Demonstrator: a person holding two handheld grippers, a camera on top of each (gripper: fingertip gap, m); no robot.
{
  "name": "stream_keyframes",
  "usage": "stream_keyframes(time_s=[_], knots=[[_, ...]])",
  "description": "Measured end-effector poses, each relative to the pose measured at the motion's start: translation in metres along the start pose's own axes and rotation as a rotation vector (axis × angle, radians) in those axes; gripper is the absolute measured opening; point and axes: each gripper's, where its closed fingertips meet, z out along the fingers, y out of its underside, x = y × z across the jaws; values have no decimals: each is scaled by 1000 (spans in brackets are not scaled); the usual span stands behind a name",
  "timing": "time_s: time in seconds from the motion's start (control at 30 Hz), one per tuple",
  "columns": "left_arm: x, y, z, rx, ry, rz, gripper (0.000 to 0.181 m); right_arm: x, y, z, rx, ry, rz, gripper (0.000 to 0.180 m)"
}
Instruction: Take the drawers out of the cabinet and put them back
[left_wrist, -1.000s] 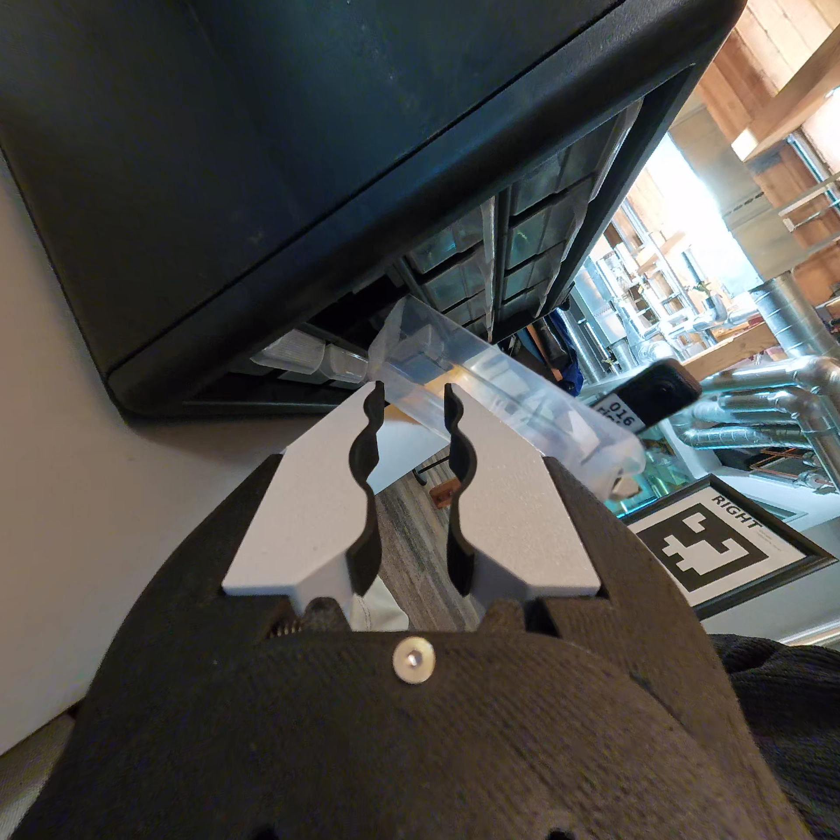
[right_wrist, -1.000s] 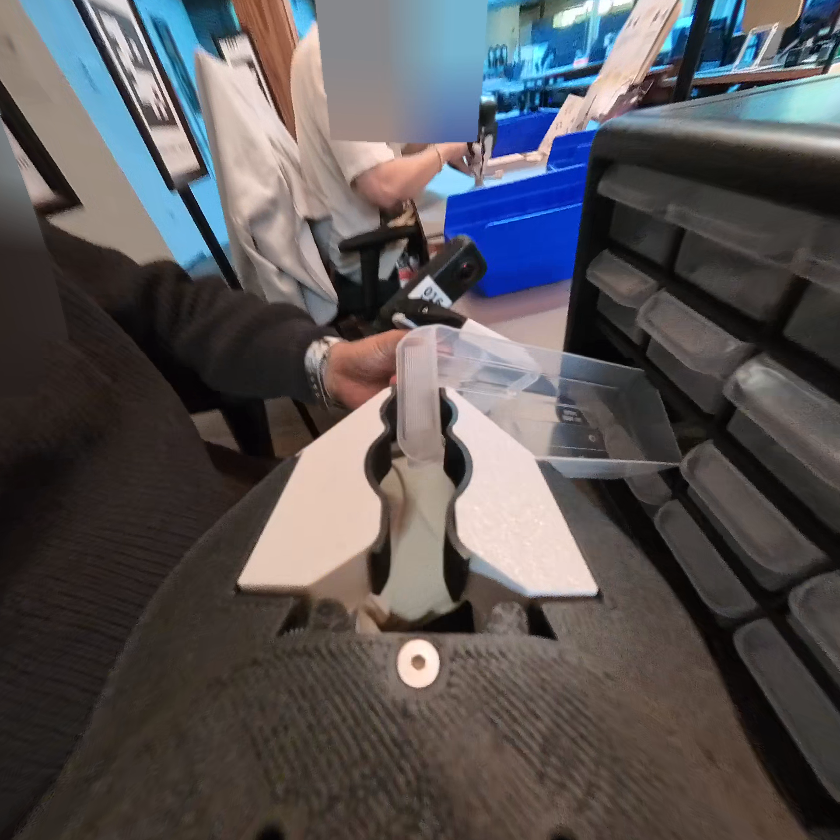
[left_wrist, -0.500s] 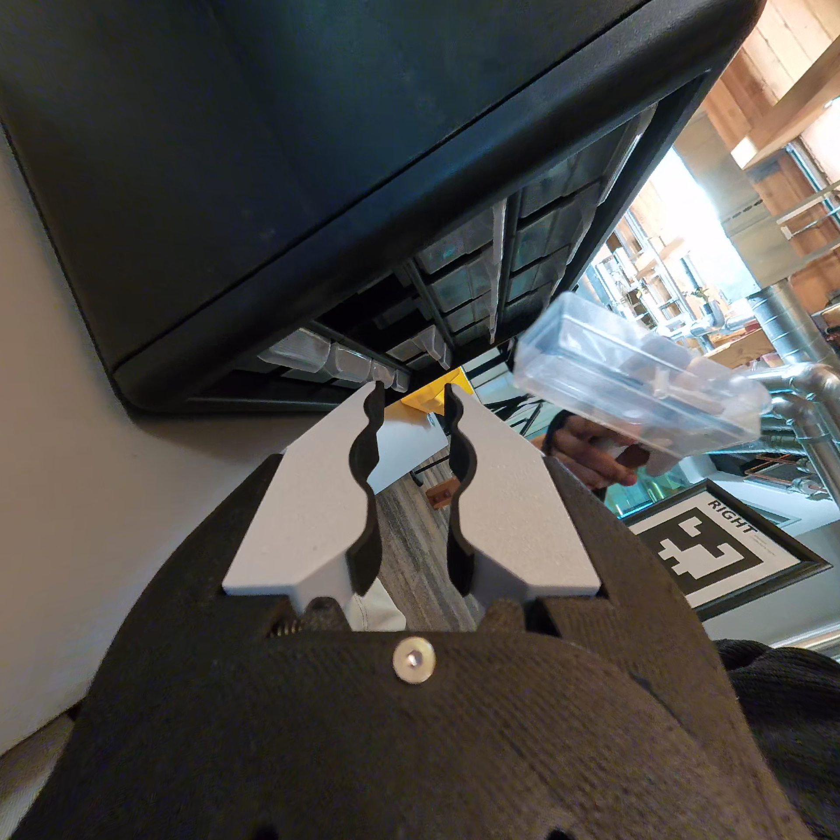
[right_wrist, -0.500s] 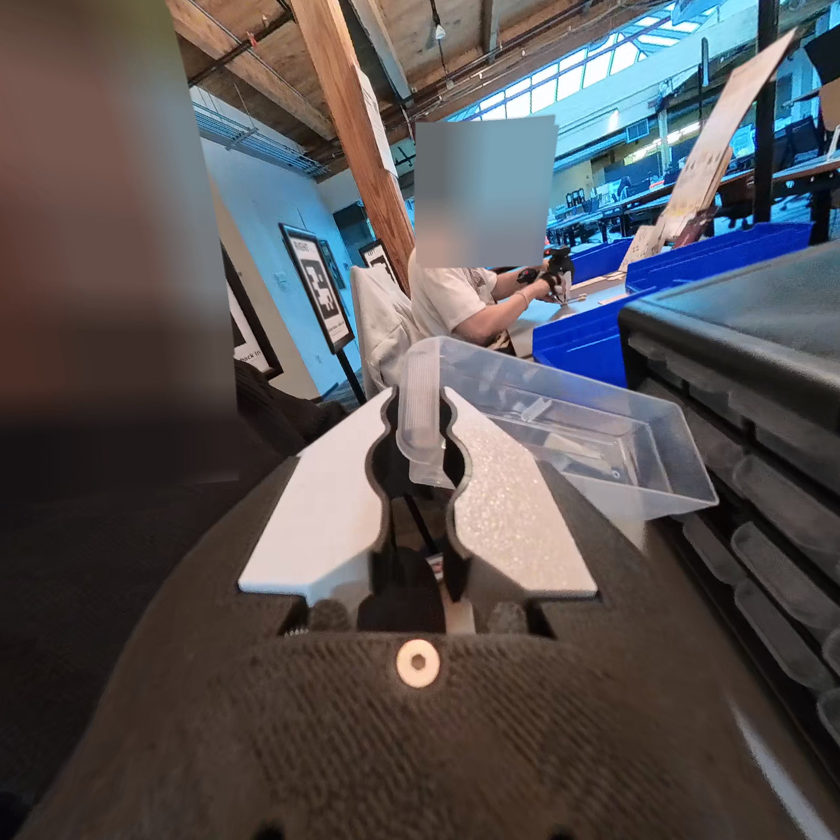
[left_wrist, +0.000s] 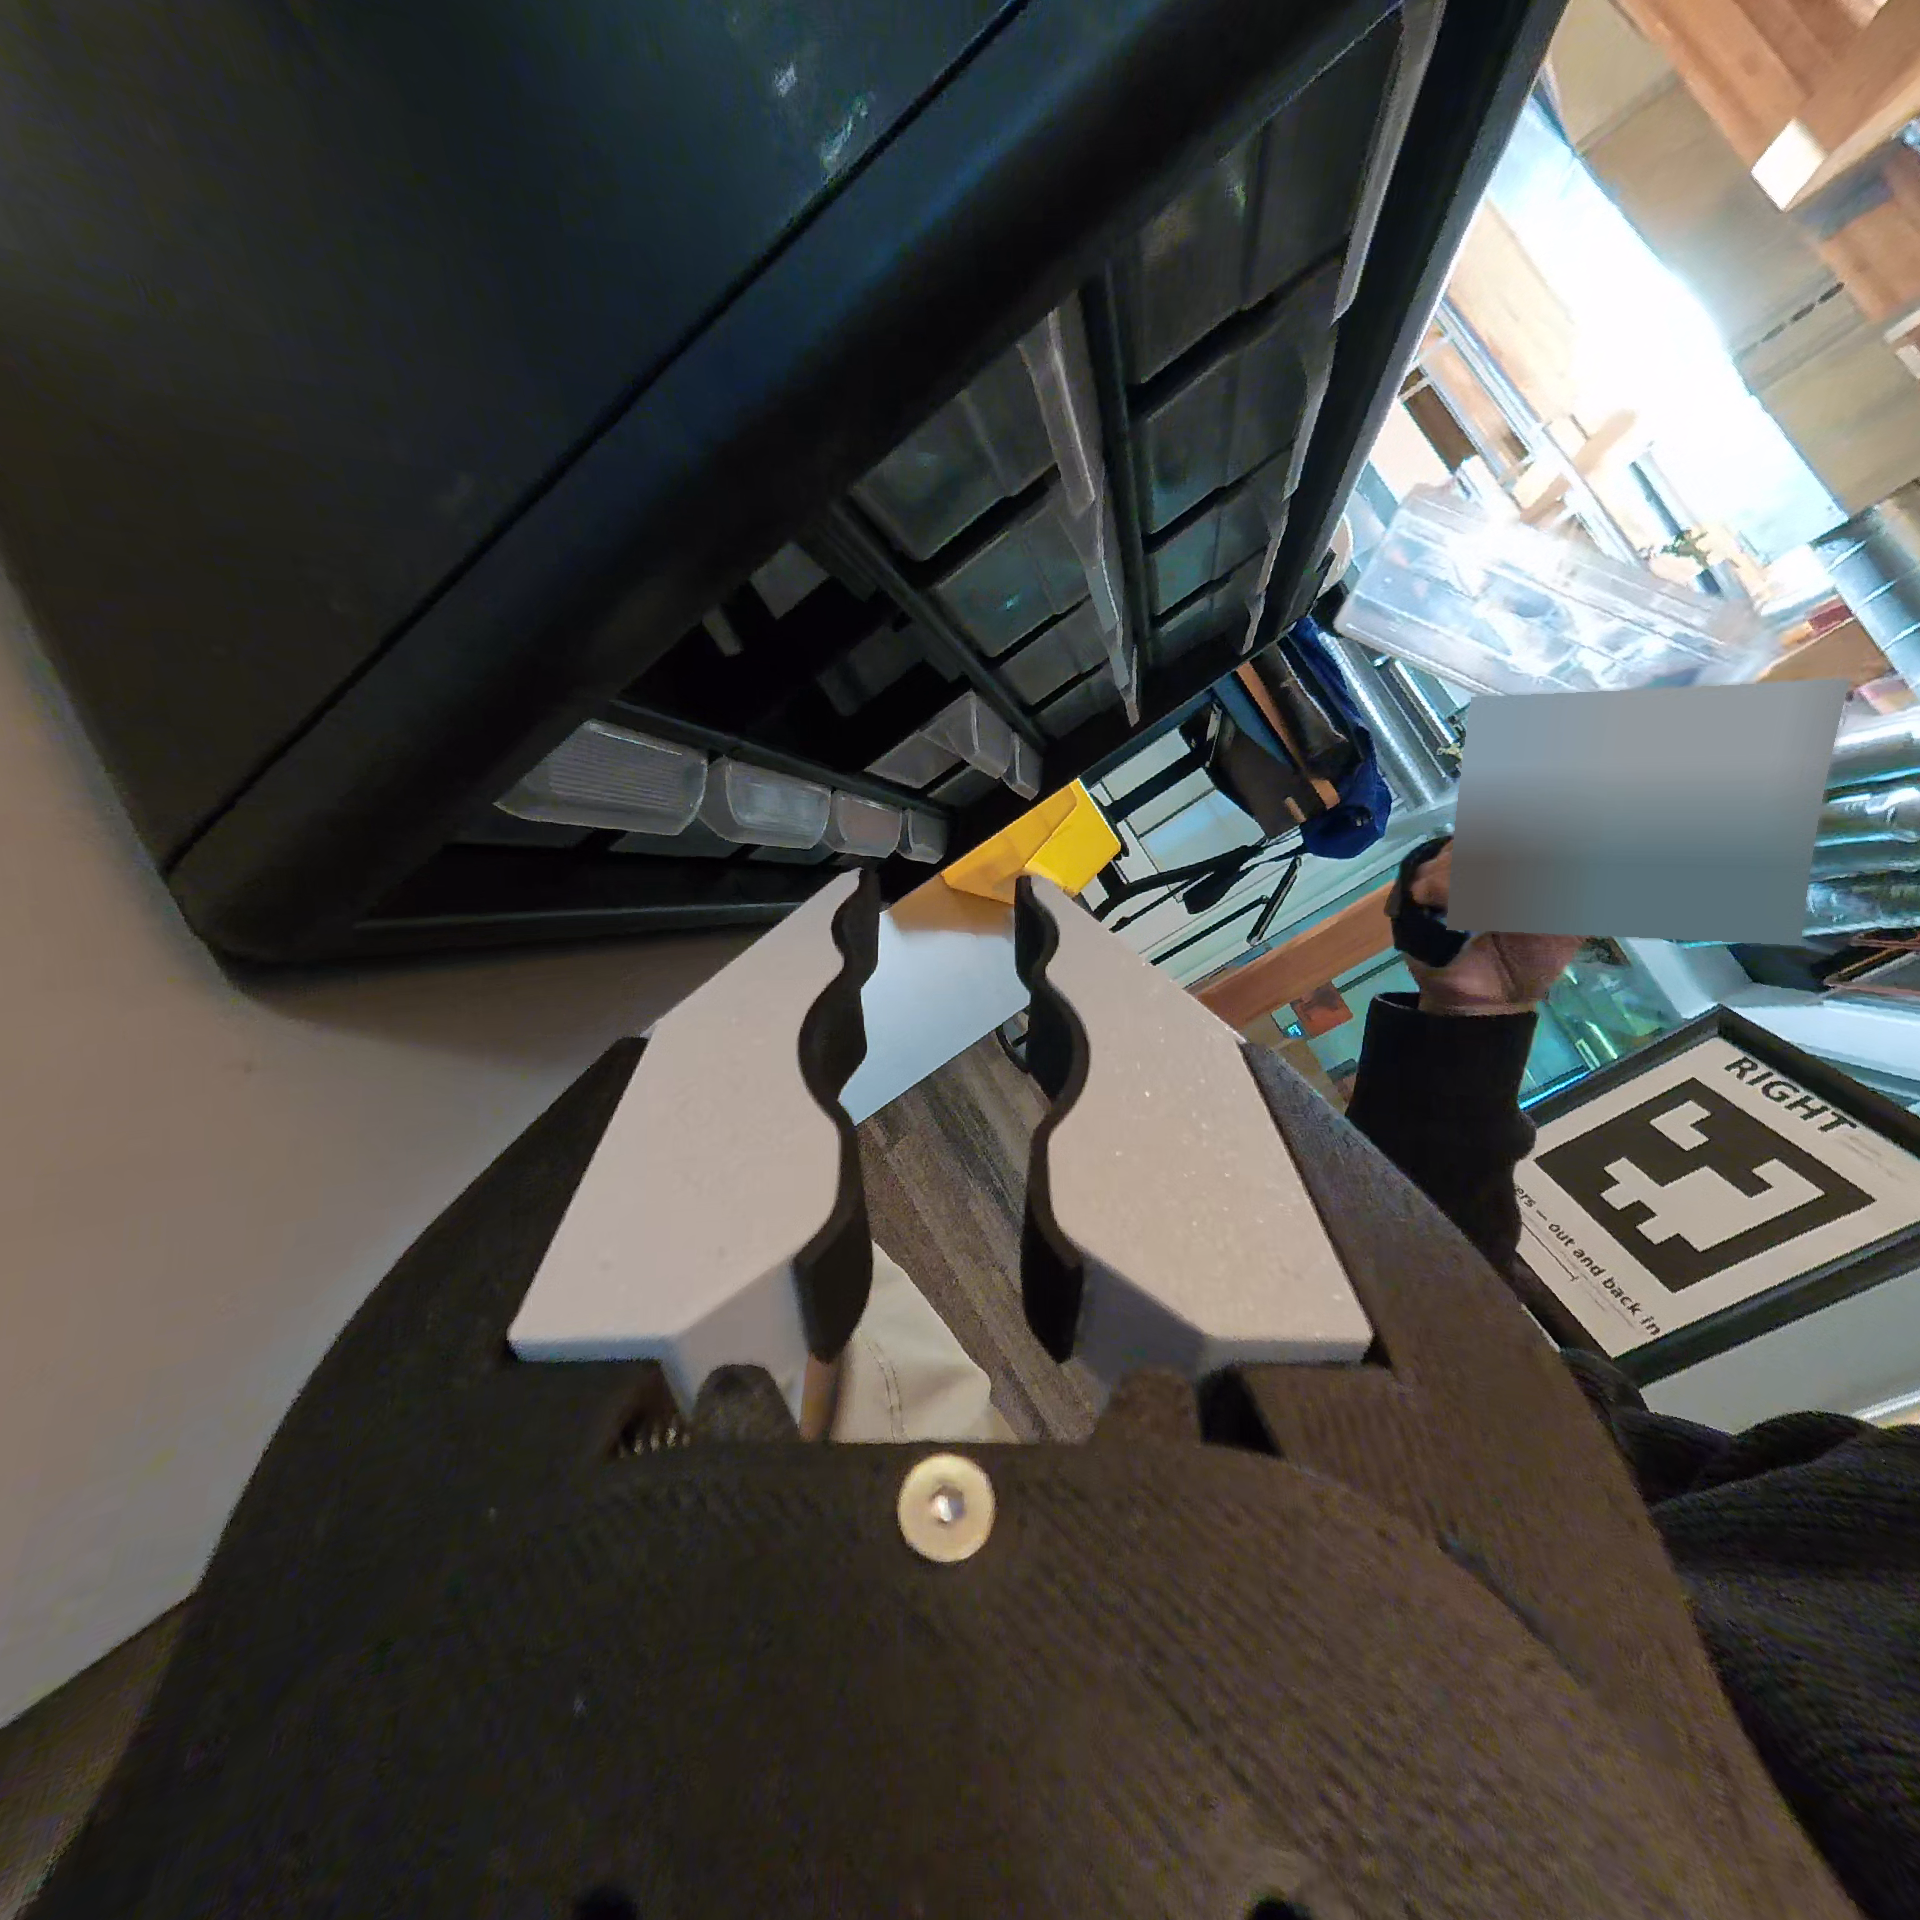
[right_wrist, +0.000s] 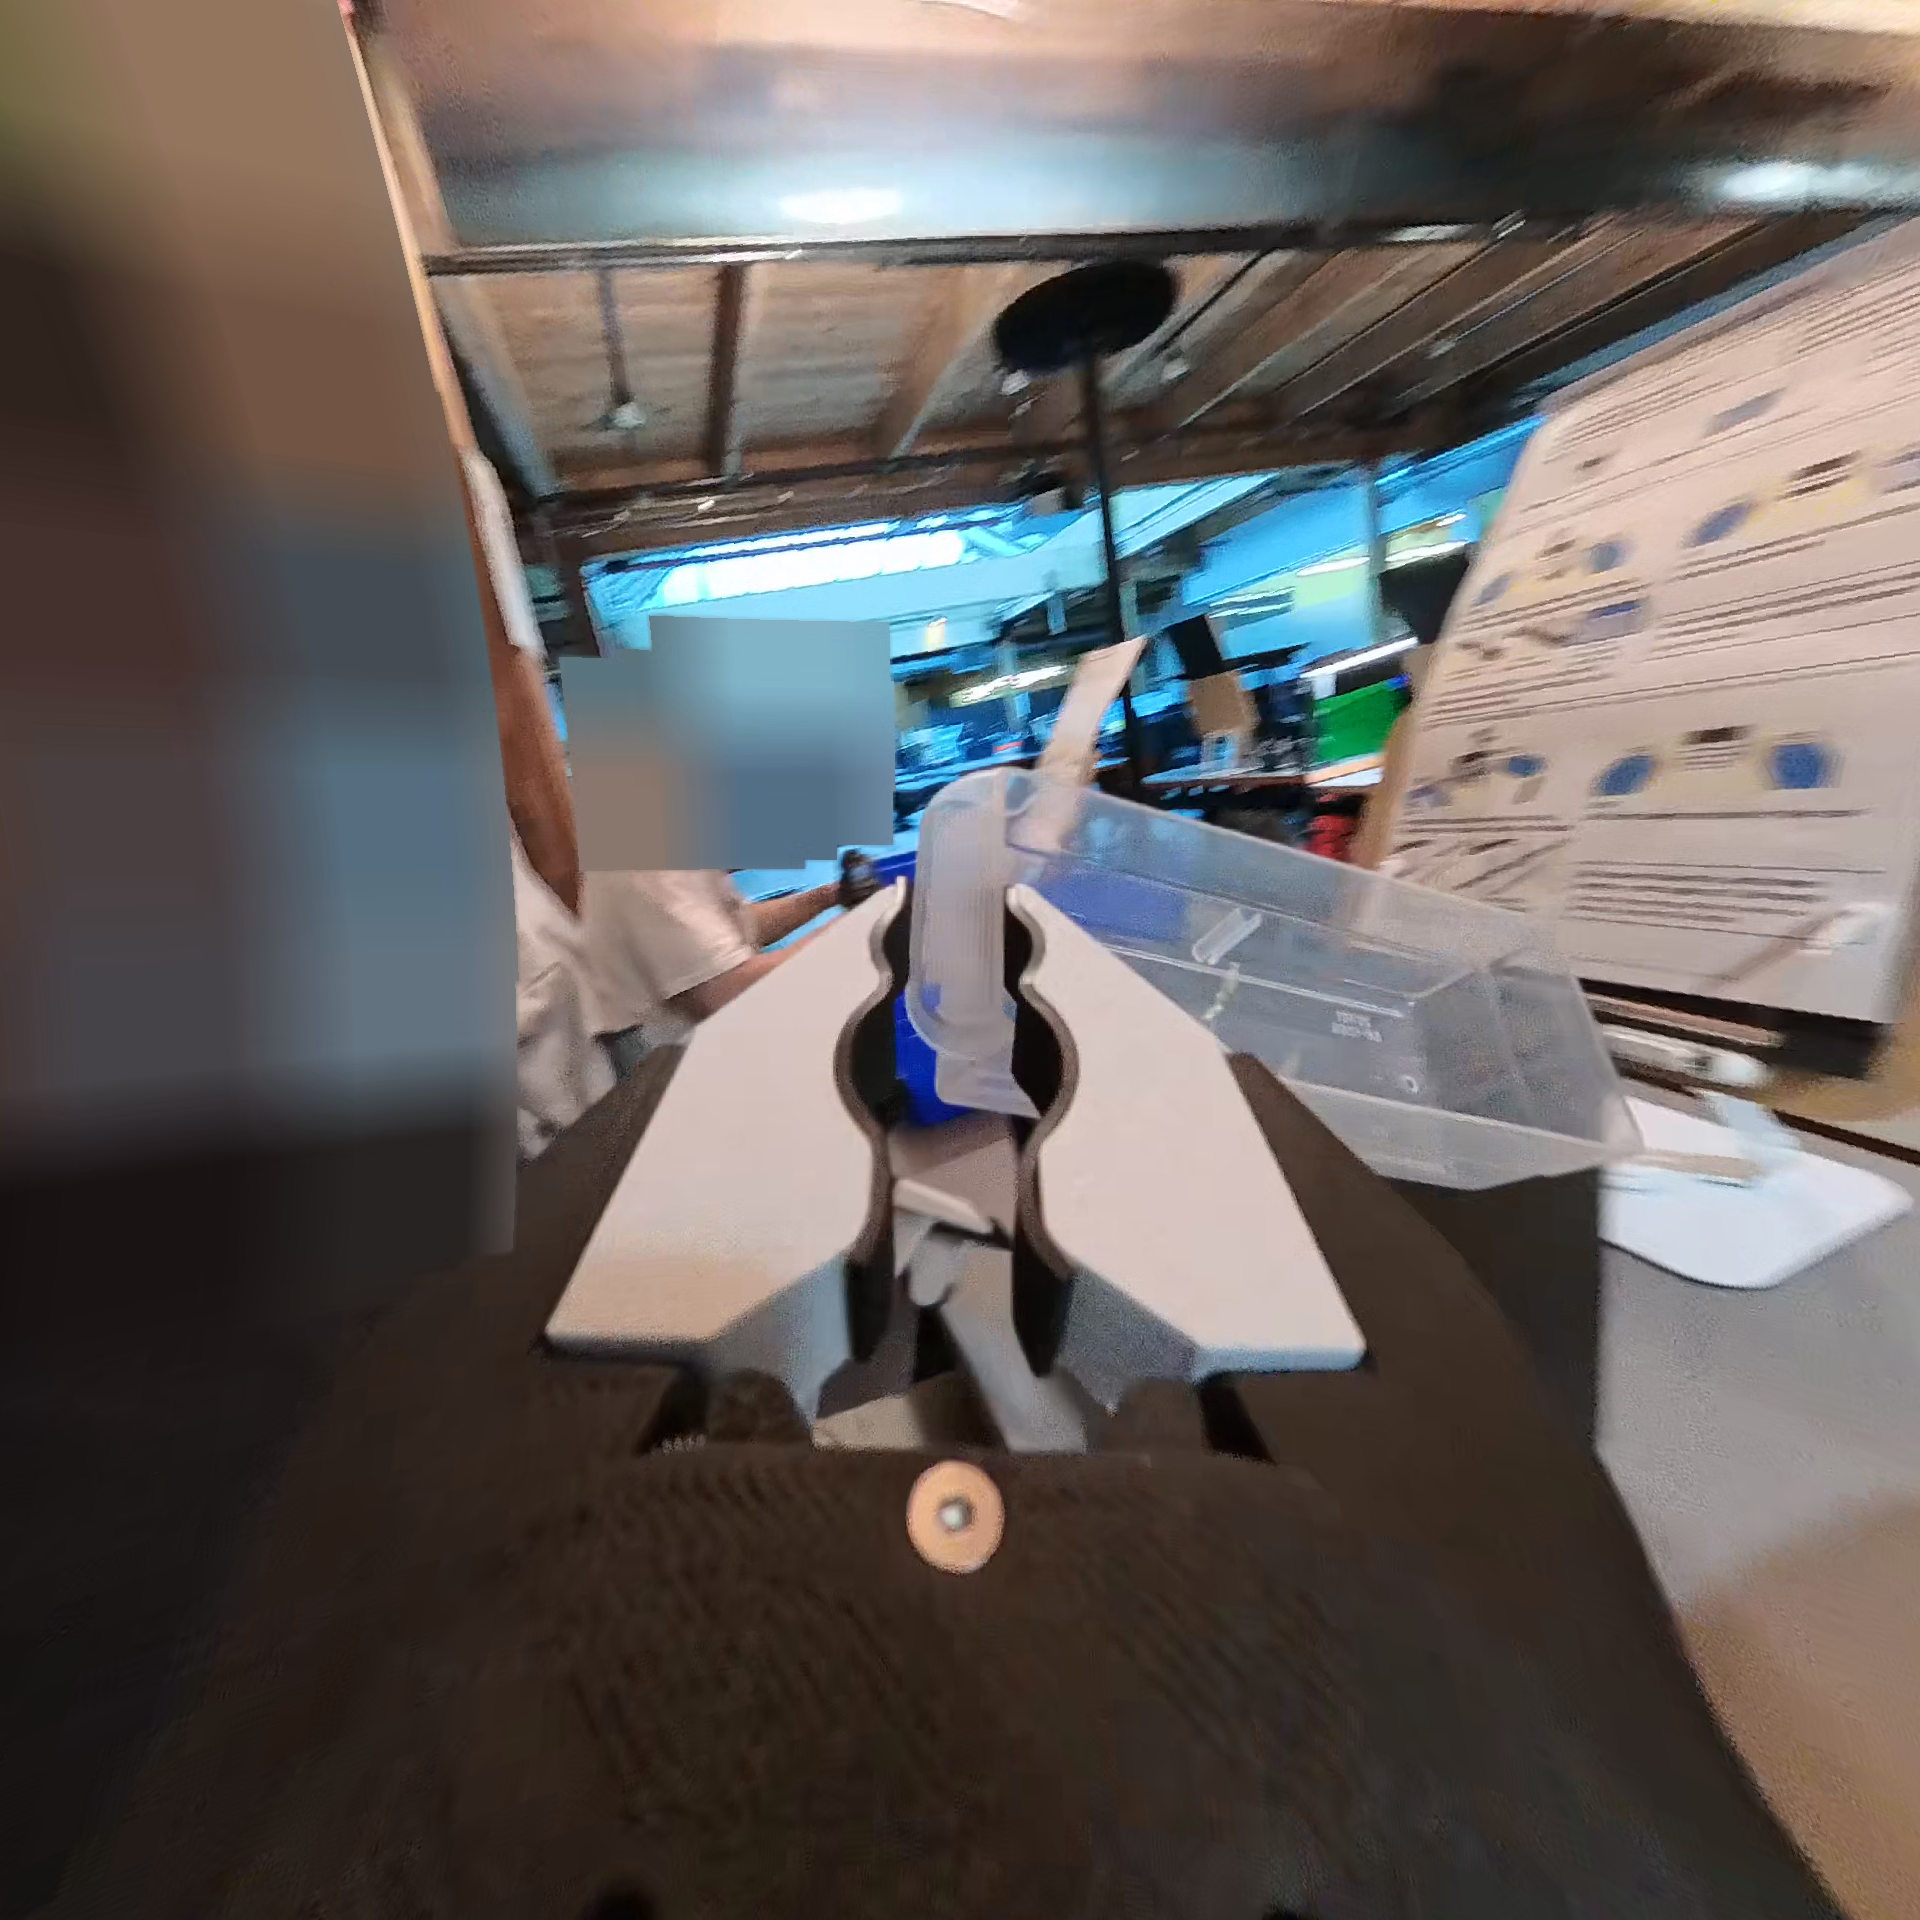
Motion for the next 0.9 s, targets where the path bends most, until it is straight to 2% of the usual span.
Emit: stream_keyframes(time_s=[0.03, 0.2, 0.37, 0.63, 0.9], knots=[[0, 0, 0, 0, -1, -1, 23, 10, -5, -8, 19, 50, -12, 15], [-1, 0, 0, 0, -6, 0, 23, 61, -12, -42, 80, 266, 9, 15], [-1, 1, 1, -3, -6, -5, 23, 92, -5, -60, 97, 375, 46, 15], [-3, 2, 0, 1, -10, -27, 23, 132, 22, -79, -69, 617, -108, 15], [-4, 5, 2, -5, -17, -38, 23, 186, 54, -120, -271, 863, -224, 15]])
